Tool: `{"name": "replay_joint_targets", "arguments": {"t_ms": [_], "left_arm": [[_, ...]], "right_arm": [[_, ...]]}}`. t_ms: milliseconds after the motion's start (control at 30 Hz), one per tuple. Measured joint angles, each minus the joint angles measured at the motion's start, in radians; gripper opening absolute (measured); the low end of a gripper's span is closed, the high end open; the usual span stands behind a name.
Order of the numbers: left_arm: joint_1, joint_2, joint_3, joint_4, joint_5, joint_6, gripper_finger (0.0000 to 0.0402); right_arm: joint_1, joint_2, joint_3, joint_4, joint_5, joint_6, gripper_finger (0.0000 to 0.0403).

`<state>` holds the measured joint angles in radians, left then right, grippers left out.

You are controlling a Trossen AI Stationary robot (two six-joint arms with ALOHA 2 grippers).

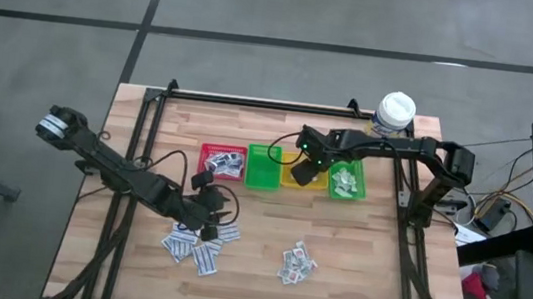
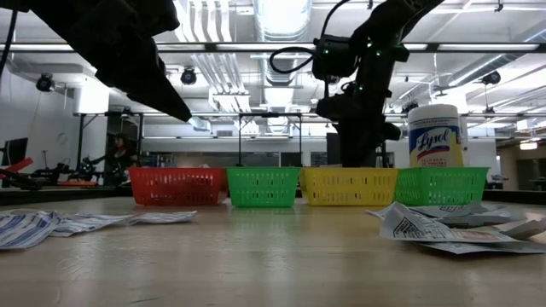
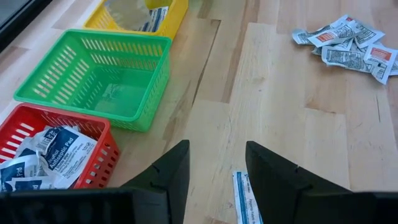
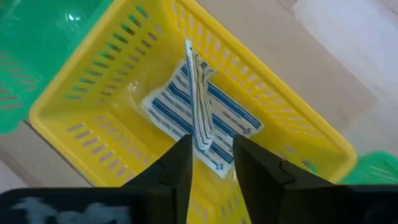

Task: Pick & Place First Aid Supplies
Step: Put the blue bandage into the yellow basket

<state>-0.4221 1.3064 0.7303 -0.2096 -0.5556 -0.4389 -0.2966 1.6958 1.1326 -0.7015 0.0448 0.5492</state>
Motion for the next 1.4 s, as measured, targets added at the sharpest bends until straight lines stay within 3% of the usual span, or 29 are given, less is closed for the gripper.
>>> {"name": "replay_joint_targets", "arguments": {"t_ms": [200, 633, 833, 1033, 1233, 1400], "left_arm": [[-0.001, 0.000, 0.000, 0.000, 0.000, 0.000, 0.0154], [-0.010, 0.000, 0.000, 0.000, 0.000, 0.001, 0.0154], [-0.027, 0.000, 0.000, 0.000, 0.005, 0.019, 0.0154], [-0.039, 0.000, 0.000, 0.000, 0.060, -0.013, 0.0154], [-0.046, 0.000, 0.013, -0.021, 0.141, -0.105, 0.0154], [-0.047, 0.000, 0.050, -0.153, 0.172, -0.259, 0.0154]], "right_arm": [[-0.003, -0.020, 0.031, -0.079, 0.006, -0.003, 0.0118], [0.023, -0.188, 0.044, -0.110, -0.031, -0.064, 0.0079], [0.111, -0.324, 0.041, -0.110, -0.134, -0.224, 0.0066], [0.236, -0.474, 0.016, -0.108, -0.143, -0.282, 0.0065], [0.366, -0.618, -0.062, -0.054, -0.141, -0.312, 0.0062], [0.439, -0.740, -0.183, 0.070, -0.139, -0.325, 0.0056]]}}
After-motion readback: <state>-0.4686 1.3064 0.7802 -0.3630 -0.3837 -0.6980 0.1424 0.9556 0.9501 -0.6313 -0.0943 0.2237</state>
